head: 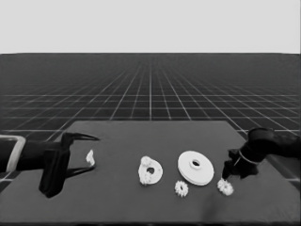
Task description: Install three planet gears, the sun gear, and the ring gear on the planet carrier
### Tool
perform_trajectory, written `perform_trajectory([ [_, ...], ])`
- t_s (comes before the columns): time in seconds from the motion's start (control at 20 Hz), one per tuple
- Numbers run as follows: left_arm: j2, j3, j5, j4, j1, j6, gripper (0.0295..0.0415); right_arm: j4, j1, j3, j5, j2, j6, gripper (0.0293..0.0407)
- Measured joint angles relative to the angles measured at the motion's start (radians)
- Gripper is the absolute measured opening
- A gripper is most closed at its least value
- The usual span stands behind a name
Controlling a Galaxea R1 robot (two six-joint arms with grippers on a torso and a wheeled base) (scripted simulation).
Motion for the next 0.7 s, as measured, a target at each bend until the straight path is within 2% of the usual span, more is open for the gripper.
perform_trajectory([
  [0.2,0.000,0.000,0.000,0.000,0.000,0.000,0.0385,0.013,0.002,-0.041,-0.013,0.021,0.018,0.0385],
  [0.25,0.000,0.000,0.000,0.000,0.000,0.000,0.0385,-0.071,-0.097,-0.080,0.049,0.043,0.015,0.0385],
  [0.3,0.000,0.000,0.000,0.000,0.000,0.000,0.0385,-0.116,-0.160,-0.116,0.086,0.064,0.011,0.0385],
  [0.4,0.000,0.000,0.000,0.000,0.000,0.000,0.0385,-0.153,-0.212,-0.159,0.122,0.088,0.005,0.0385],
  [0.7,0.000,0.000,0.000,0.000,0.000,0.000,0.0385,-0.170,-0.235,-0.183,0.140,0.102,0.002,0.0385],
])
